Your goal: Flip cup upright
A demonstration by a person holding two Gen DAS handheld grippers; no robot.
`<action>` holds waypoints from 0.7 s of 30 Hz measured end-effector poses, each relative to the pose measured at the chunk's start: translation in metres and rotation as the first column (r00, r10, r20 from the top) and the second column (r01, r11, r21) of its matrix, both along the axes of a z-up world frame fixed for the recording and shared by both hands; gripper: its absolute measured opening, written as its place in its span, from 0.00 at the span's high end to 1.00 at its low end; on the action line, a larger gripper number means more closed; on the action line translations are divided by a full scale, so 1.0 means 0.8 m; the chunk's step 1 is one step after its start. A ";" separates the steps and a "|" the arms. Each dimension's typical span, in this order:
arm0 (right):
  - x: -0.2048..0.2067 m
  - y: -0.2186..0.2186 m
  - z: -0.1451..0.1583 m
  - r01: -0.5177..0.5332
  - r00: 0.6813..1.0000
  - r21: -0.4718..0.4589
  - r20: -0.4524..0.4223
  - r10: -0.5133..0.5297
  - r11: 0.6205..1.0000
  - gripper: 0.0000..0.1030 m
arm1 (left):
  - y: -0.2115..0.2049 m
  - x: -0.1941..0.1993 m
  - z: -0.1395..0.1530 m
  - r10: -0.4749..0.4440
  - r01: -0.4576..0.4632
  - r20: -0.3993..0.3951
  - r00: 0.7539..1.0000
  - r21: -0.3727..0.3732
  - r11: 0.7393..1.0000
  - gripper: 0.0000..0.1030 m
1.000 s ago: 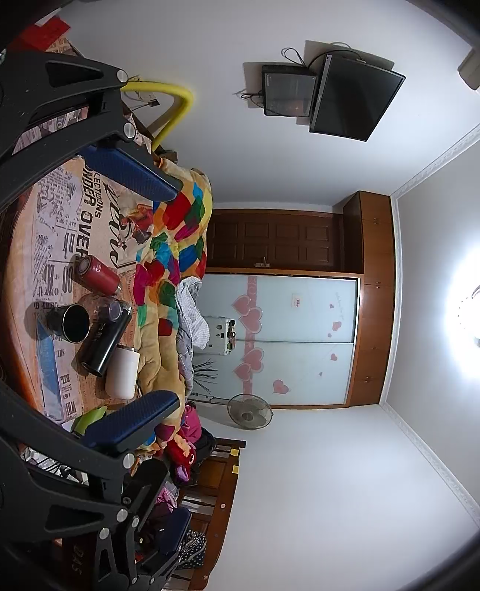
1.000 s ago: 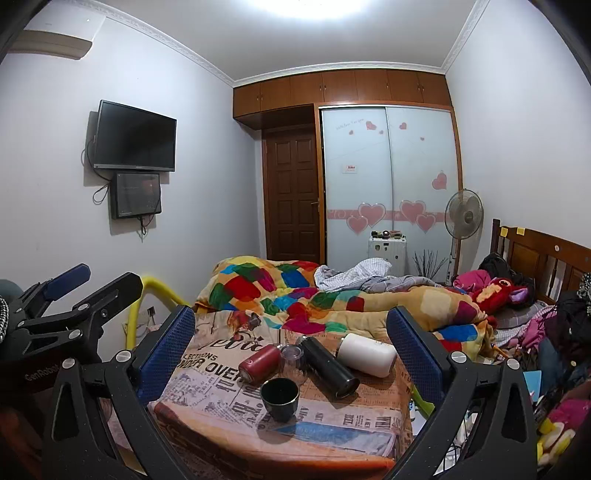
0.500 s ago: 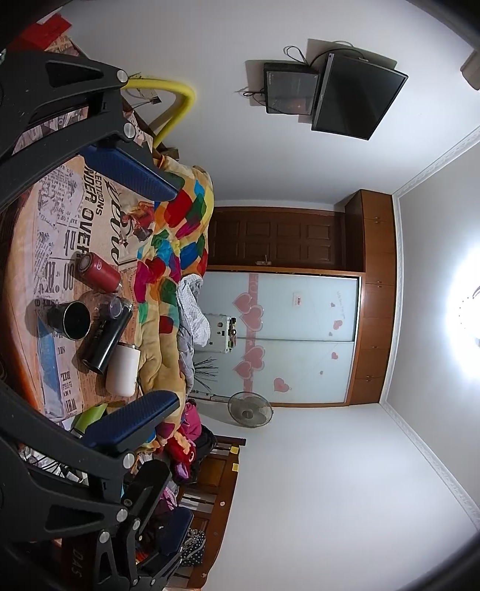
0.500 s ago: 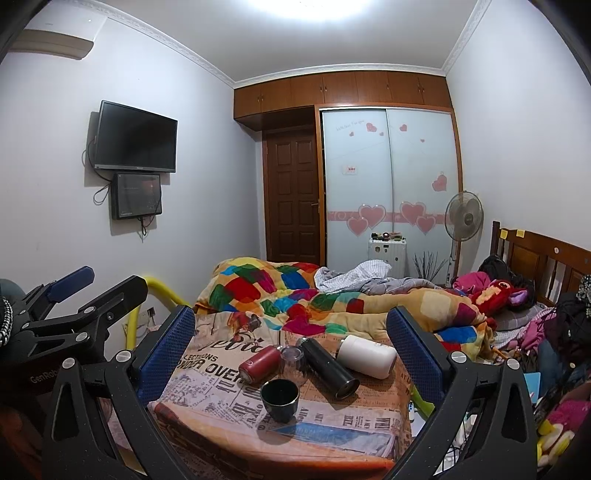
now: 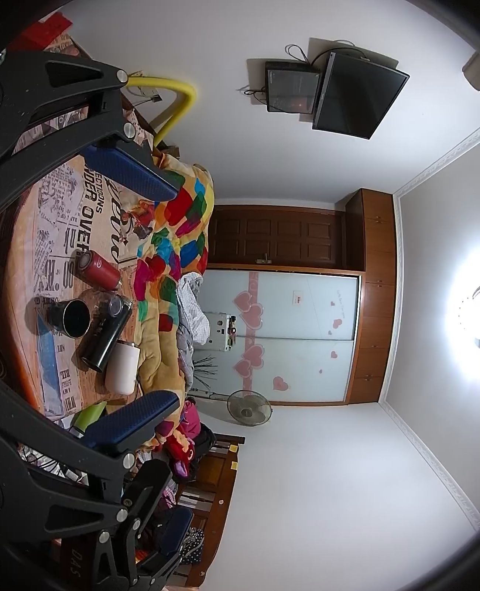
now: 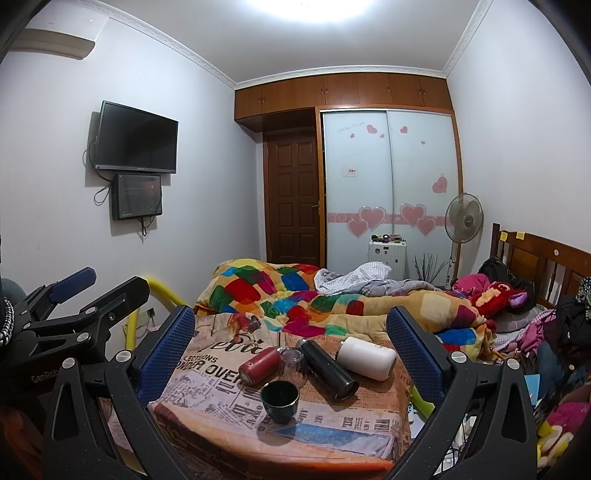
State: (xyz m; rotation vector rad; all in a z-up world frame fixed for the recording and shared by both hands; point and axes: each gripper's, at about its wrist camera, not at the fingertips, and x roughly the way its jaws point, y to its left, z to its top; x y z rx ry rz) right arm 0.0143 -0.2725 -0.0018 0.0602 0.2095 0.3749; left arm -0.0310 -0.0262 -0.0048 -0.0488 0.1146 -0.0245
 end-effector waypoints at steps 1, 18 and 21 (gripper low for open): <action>0.000 0.000 0.000 0.000 1.000 0.000 0.000 0.000 1.000 0.00 | 0.000 0.000 0.000 -0.001 0.001 0.000 1.000 0.000 1.000 0.00; 0.002 -0.004 0.007 0.002 1.000 -0.001 -0.001 -0.002 1.000 0.00 | -0.001 0.002 0.000 -0.015 0.015 -0.008 1.000 -0.005 1.000 0.00; 0.001 -0.004 0.007 0.002 1.000 -0.001 0.000 -0.002 1.000 0.00 | -0.001 0.002 -0.001 -0.020 0.019 -0.011 1.000 -0.008 1.000 0.00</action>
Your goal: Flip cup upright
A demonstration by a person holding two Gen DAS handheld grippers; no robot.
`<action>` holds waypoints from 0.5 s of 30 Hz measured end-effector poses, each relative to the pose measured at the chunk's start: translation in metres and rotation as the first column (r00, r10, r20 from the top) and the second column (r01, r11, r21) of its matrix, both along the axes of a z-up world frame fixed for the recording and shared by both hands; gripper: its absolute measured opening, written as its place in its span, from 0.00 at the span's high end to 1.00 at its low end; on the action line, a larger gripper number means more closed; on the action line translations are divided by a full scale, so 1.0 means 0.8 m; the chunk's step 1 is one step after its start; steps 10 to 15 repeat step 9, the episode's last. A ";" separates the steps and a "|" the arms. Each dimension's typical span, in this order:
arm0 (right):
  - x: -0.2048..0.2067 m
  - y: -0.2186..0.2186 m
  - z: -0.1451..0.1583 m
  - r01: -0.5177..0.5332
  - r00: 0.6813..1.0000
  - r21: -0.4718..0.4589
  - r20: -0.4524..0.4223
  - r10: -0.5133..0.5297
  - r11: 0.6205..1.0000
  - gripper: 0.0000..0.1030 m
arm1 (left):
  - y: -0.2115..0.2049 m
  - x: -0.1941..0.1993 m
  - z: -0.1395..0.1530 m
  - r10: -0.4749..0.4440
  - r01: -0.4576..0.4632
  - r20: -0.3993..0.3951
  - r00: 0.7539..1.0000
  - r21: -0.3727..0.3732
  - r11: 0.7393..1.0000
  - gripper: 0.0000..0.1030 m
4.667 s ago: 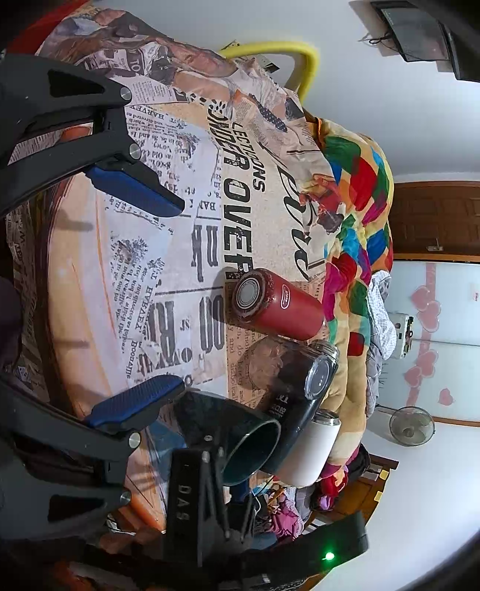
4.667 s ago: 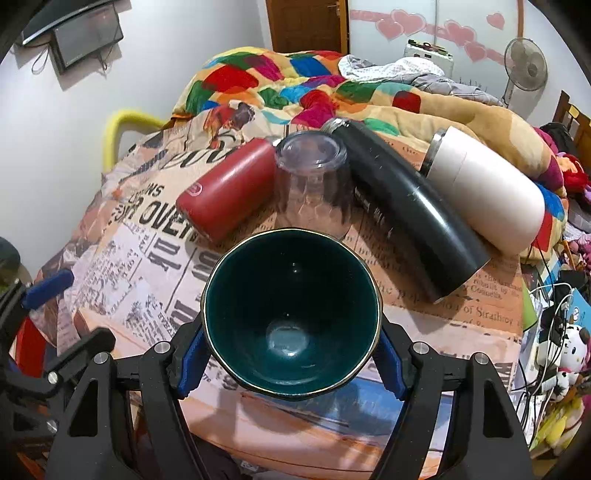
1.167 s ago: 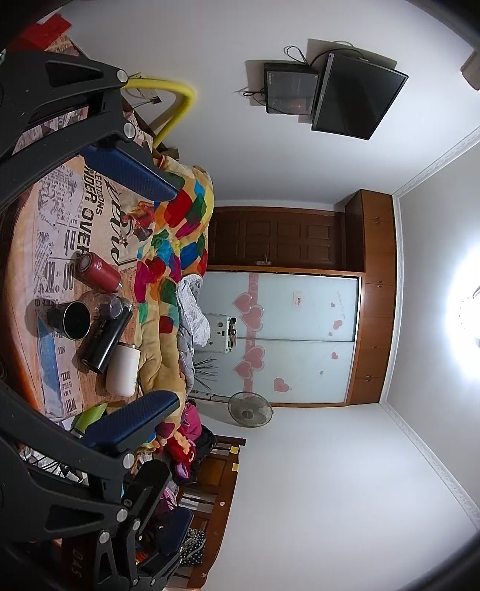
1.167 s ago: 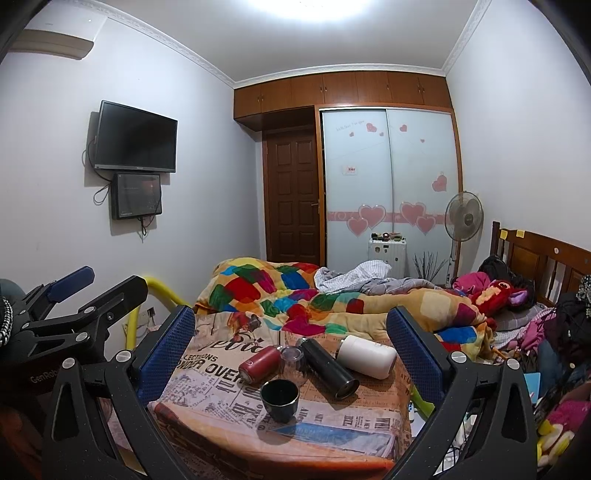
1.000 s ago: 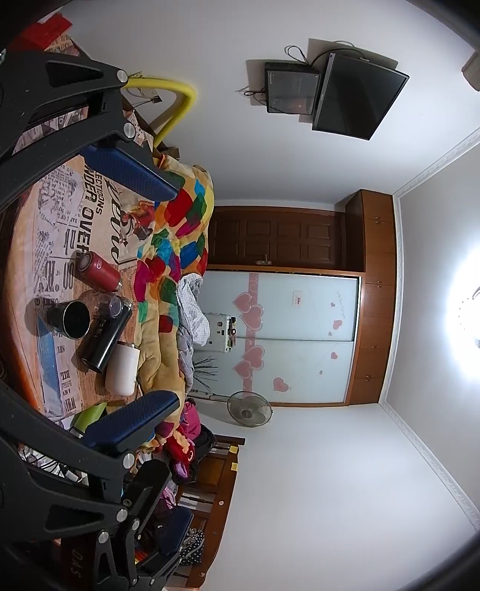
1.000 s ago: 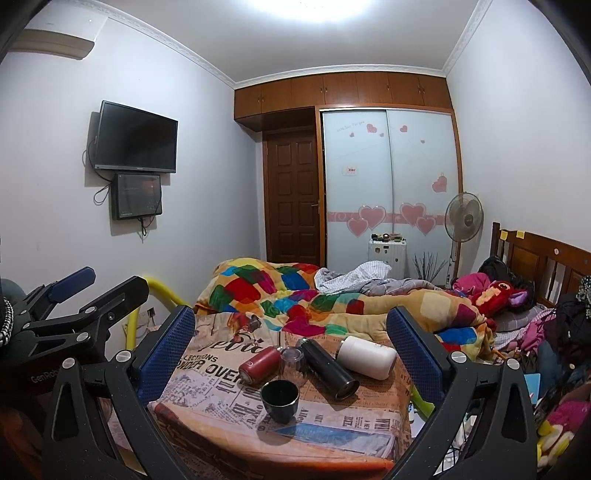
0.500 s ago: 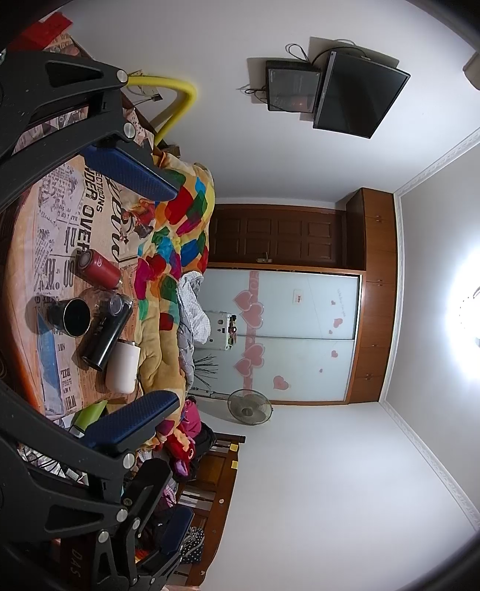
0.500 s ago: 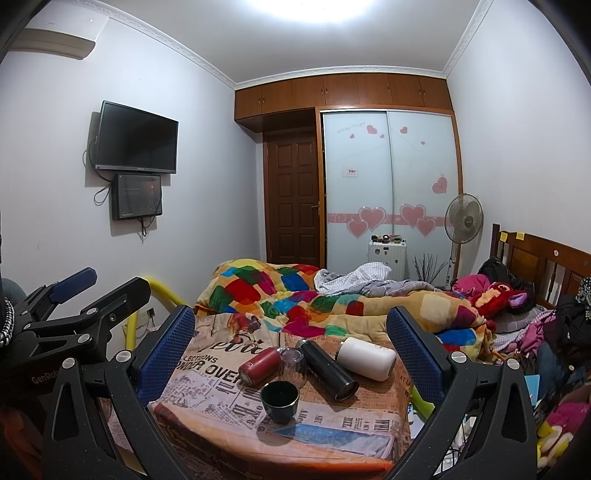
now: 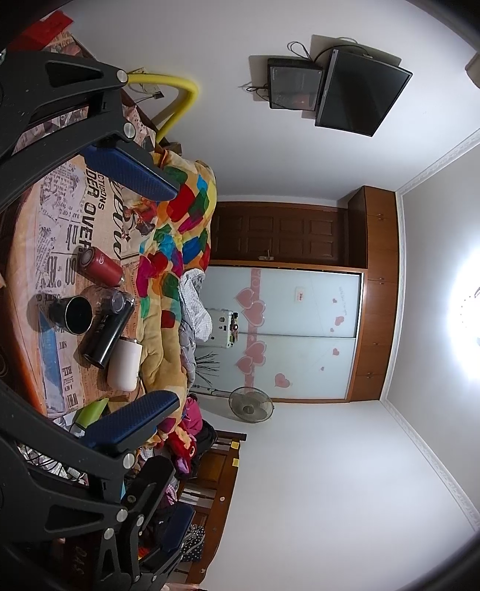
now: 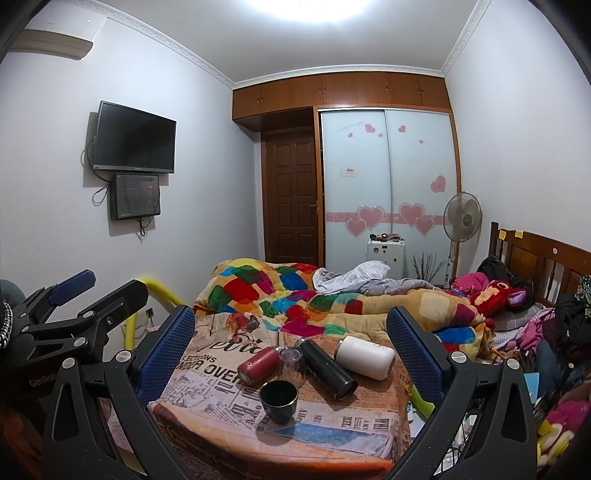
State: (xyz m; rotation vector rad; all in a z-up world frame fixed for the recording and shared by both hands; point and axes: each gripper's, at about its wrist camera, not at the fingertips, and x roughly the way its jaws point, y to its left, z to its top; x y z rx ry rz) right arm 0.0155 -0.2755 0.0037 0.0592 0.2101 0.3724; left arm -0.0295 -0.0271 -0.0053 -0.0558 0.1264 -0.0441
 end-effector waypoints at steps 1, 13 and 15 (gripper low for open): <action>0.000 -0.001 0.001 0.001 1.000 -0.001 0.000 -0.001 1.000 0.00 | 0.001 0.000 0.000 -0.001 0.001 -0.003 1.000 -0.002 1.000 0.00; 0.003 0.002 -0.003 0.007 1.000 -0.007 -0.010 -0.007 1.000 0.00 | 0.019 0.008 -0.004 0.018 -0.019 -0.014 1.000 -0.023 1.000 0.00; 0.003 0.002 -0.003 0.007 1.000 -0.007 -0.010 -0.007 1.000 0.00 | 0.019 0.008 -0.004 0.018 -0.019 -0.014 1.000 -0.023 1.000 0.00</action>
